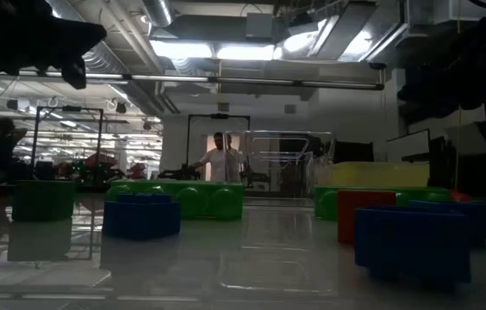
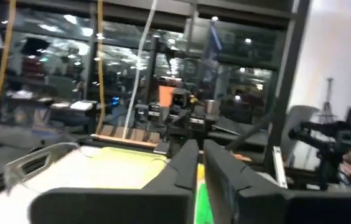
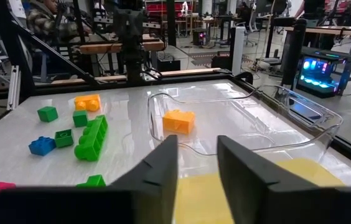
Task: Sort blocks by size
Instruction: Put the large yellow game piece into the transparent bin
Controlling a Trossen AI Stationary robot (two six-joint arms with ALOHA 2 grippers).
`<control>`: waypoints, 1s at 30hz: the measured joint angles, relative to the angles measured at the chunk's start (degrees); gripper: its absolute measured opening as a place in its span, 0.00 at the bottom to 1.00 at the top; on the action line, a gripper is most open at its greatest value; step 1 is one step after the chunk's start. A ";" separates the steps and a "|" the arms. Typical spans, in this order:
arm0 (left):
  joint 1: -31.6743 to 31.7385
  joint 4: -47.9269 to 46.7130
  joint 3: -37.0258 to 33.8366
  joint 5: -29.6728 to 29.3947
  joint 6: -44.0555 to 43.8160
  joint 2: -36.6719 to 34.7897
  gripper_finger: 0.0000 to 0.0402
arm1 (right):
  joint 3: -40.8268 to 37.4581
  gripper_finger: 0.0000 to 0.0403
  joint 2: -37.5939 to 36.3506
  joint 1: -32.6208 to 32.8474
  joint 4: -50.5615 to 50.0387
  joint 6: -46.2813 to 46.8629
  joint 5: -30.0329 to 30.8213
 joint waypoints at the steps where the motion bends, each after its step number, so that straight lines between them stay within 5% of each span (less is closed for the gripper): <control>1: 0.00 0.46 0.00 -0.83 -0.54 0.00 0.09 | 0.00 0.35 0.01 0.01 0.02 0.00 0.03; 11: 0.00 7.62 0.10 -4.46 -0.38 4.81 0.38 | 0.02 0.49 0.01 -0.01 0.82 0.00 0.16; 23: 0.00 5.82 13.91 -6.93 3.87 31.80 0.40 | 0.11 0.49 0.00 -0.01 3.85 -0.11 3.51; 30: 0.00 -9.82 27.08 -12.74 3.07 48.05 0.40 | 0.15 0.49 0.00 -0.01 3.85 -0.11 3.51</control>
